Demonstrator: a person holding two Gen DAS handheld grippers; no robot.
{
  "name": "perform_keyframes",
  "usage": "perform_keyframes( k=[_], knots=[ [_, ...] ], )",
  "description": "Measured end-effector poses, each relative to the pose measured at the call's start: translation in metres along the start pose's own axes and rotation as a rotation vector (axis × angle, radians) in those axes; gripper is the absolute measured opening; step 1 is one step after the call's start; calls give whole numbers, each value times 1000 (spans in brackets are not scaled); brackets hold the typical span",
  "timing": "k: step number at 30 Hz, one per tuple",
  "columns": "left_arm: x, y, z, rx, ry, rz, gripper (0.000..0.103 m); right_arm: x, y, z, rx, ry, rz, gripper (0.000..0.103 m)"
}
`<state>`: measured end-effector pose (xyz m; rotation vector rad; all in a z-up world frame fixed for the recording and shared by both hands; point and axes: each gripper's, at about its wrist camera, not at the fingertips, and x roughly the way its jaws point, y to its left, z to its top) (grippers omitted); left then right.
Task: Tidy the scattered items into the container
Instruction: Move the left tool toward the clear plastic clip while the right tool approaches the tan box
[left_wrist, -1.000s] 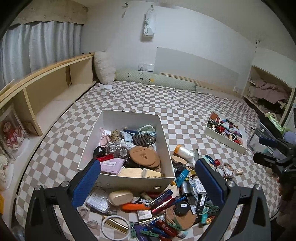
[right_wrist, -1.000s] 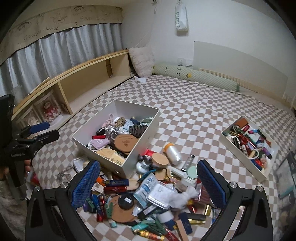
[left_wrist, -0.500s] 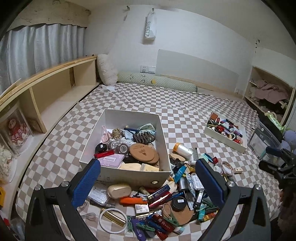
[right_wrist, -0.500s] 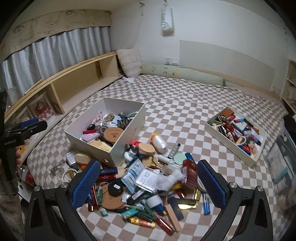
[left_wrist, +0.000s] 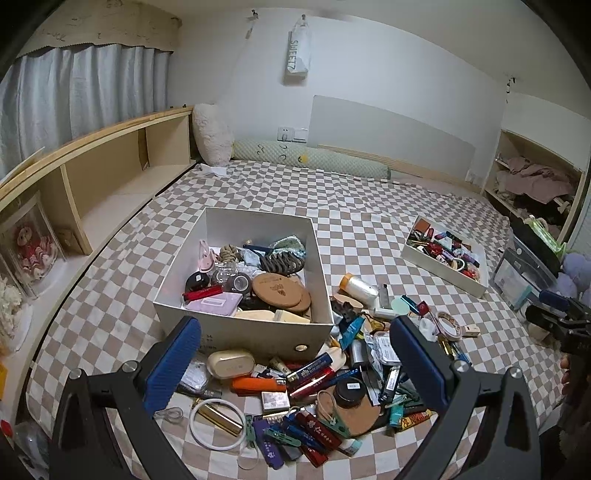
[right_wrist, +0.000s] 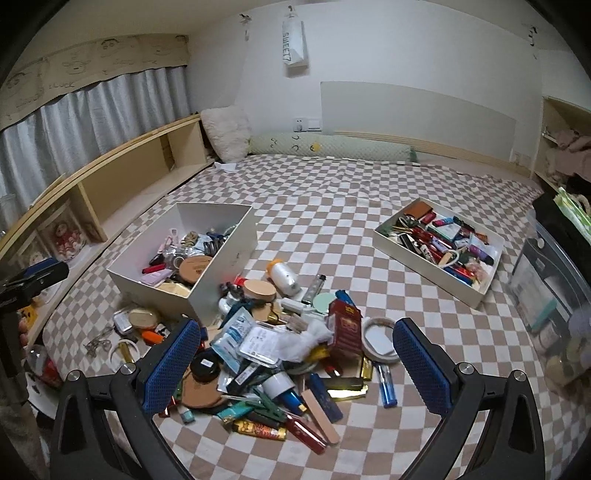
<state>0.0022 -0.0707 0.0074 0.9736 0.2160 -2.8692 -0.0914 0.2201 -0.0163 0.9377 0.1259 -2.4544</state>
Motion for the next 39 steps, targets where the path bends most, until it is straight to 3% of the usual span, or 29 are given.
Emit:
perform_keyframes(
  k=[20,26,39],
  knots=[
    [3,4,-28,-5,-6,12,103,-8,-27,-16,71,-6,-51,103],
    [6,8,-39,1,-12,23,103,-1,-41,-26,109,29,-65,103],
    [37,50,-89,-42,75,96,103,22,-84,-59,213,121,-166,103]
  ],
)
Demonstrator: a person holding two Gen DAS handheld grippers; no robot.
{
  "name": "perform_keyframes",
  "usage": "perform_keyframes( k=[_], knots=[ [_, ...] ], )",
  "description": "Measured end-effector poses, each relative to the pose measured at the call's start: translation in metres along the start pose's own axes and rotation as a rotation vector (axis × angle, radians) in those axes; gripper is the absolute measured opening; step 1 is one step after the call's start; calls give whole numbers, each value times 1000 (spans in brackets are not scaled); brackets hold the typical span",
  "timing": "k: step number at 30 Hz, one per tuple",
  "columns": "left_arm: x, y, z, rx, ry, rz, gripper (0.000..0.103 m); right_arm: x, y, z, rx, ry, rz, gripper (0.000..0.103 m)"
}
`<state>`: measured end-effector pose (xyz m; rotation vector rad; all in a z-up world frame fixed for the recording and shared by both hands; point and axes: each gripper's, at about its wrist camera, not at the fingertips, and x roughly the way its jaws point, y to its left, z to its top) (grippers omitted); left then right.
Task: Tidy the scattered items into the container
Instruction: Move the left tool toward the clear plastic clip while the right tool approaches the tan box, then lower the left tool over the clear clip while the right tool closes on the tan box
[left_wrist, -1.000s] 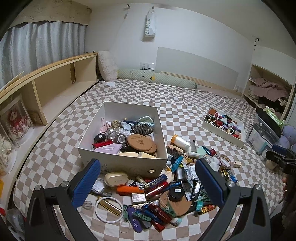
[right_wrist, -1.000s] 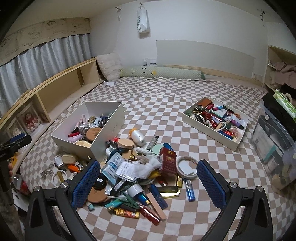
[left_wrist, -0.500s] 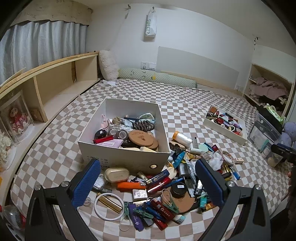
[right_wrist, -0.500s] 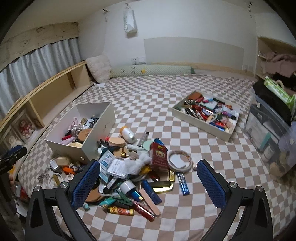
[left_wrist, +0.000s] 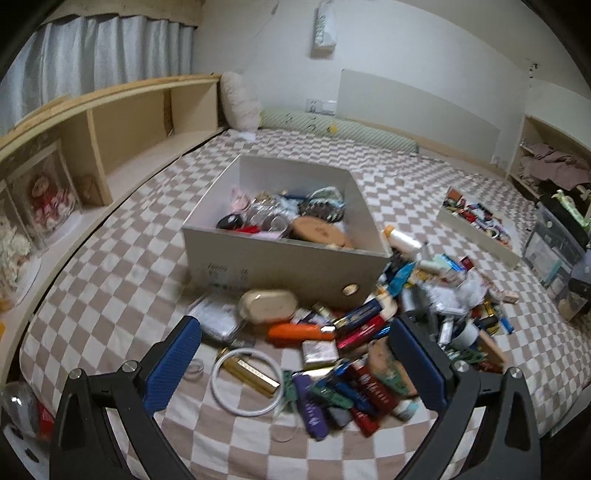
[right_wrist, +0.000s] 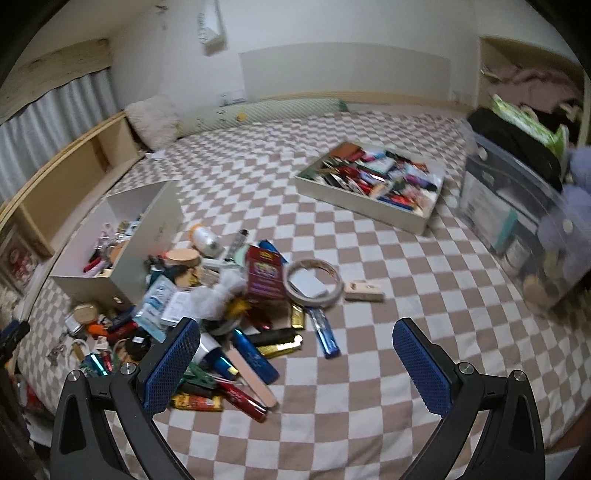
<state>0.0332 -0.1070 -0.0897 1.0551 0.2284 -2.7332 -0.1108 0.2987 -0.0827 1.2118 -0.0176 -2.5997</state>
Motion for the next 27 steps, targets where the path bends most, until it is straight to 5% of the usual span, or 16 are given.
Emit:
perform_keyframes(
  k=[6,13,18,27],
  knots=[
    [16,23,-18,-53,28,43,103,12,-17,-8,43,16,-19,103],
    [22,67,-44,-140,-31,172,103,29,-31,-21,62,-12,-87,103],
    [35,96,-66,-164,18,252,103,41,-33,-30,9,19,-100,103],
    [55,132,-89,-242,91,283,103,76,-37,-48,-40,133,-117,103]
  ],
)
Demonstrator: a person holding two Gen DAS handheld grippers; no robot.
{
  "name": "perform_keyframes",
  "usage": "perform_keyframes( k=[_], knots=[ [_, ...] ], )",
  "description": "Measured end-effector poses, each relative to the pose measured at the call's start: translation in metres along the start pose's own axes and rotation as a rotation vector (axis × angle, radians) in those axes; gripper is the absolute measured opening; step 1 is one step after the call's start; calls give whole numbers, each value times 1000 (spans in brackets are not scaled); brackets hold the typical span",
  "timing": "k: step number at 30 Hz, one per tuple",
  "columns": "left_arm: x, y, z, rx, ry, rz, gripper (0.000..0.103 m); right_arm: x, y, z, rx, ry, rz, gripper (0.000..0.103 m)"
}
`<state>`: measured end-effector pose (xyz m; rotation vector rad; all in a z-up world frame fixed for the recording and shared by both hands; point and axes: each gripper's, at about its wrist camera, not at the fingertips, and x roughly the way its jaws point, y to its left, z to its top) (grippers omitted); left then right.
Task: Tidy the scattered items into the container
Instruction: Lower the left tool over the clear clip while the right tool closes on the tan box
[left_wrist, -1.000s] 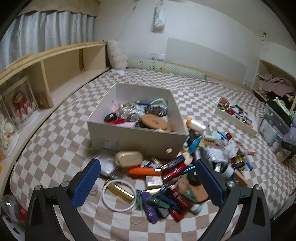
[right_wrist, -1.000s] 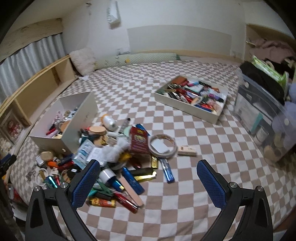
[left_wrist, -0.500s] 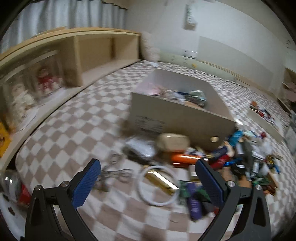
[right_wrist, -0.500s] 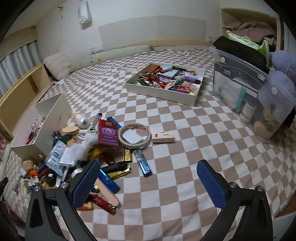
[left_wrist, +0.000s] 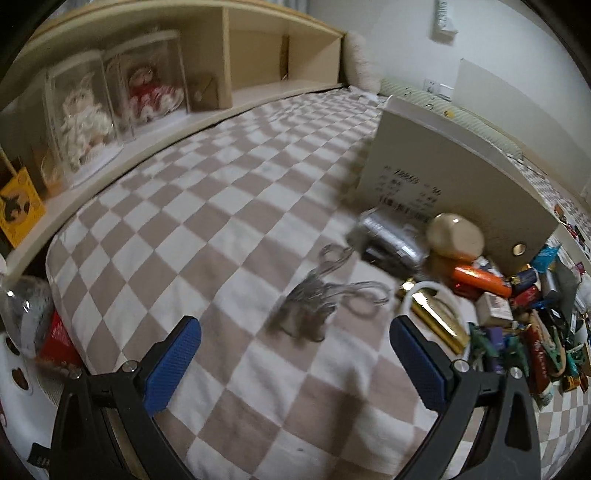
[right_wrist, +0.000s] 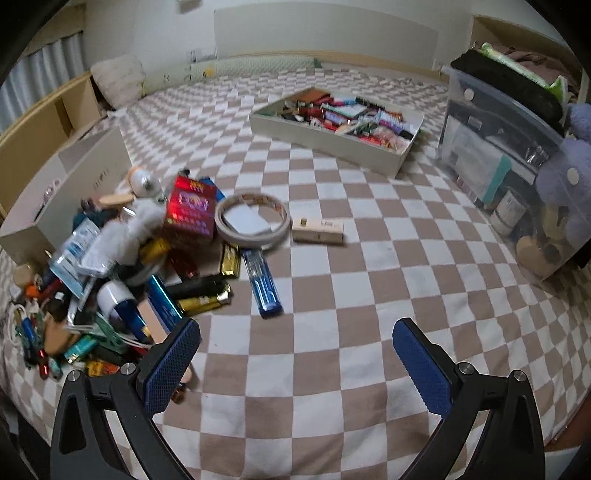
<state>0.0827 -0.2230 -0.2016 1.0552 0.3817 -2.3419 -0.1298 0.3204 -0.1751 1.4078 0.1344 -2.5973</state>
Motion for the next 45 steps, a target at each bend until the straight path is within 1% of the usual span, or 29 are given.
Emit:
perform_keyframes(
  k=[3,5,9,12,14,16,19,23,26,29,31,35,38,40,42,45],
  knots=[
    [9,3,-5,4,34,24,103,11,-1,-4,-15,27,11,103],
    [16,4,-8,11,55,26,103,21,-2,-7,-29,49,9,103],
    [21,1,-11,53,52,54,103,41,-5,-12,-48,89,-22,103],
    [25,-6,-13,107,47,91,103,58,-10,-17,-64,144,-34,103],
    [27,-6,-14,116,42,96,103,69,-10,-20,-100,174,-32,103],
    [28,-5,-13,112,40,90,103,77,-9,-22,-116,185,-22,103],
    [30,-4,-13,106,30,86,103,82,-12,-21,-98,184,3,103],
    [34,-8,-13,98,15,102,103,87,-16,-19,-66,177,25,103],
    [36,-8,-11,84,0,105,103,89,-20,-18,-31,175,29,103],
    [36,-8,-11,55,-29,120,103,89,-23,-14,4,188,33,103],
    [36,-10,-14,60,-55,137,103,87,-26,-13,28,185,39,103],
    [36,-8,-13,49,-62,117,103,81,-30,-12,59,170,58,103],
    [38,-10,-13,52,-65,123,103,80,-46,-7,131,145,122,103],
    [39,-12,-13,59,-67,134,103,82,-59,0,205,127,143,103],
    [39,-13,-13,64,-68,142,103,84,-62,8,258,110,138,103],
    [39,-13,-12,64,-67,141,103,93,-61,23,274,82,87,103]
  ],
)
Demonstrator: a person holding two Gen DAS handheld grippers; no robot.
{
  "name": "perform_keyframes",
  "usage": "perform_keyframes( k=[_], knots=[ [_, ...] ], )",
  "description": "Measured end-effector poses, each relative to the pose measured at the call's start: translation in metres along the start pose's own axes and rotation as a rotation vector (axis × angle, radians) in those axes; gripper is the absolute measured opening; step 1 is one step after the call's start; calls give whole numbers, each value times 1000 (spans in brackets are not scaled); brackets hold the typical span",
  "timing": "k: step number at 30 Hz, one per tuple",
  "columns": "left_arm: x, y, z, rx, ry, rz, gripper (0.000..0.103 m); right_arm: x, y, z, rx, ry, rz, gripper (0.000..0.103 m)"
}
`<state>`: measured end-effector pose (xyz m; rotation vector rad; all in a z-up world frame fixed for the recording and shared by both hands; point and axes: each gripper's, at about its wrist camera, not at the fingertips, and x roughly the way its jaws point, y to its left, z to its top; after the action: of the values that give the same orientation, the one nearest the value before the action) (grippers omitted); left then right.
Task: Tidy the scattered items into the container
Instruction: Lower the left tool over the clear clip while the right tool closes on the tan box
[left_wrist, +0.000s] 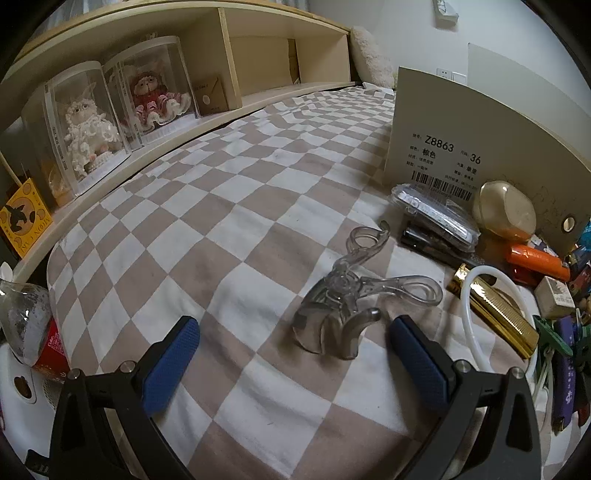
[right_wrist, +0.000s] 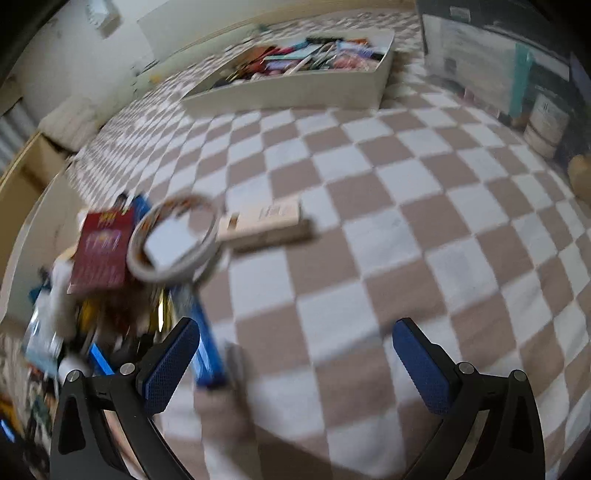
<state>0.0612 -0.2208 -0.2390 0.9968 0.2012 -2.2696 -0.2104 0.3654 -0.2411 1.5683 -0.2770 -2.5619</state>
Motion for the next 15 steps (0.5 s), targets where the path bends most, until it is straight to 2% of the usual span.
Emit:
perform_keyframes(
  k=[5,10,11,13,15],
  knots=[
    [-1,0,0,3,0,-1,103,24,11,17,-22,-49,-81,103],
    [0,1,3,11,6,-6,103,34,17,27,-40,-84,-116,101],
    [0,0,3,15,4,-5,103,34,18,28,-45,-96,-124,98],
    [0,-2,5,25,1,-3,103,34,20,31,-56,-110,-127,83],
    [0,-3,6,33,-2,-3,103,33,21,34,-54,-116,-111,75]
  ],
)
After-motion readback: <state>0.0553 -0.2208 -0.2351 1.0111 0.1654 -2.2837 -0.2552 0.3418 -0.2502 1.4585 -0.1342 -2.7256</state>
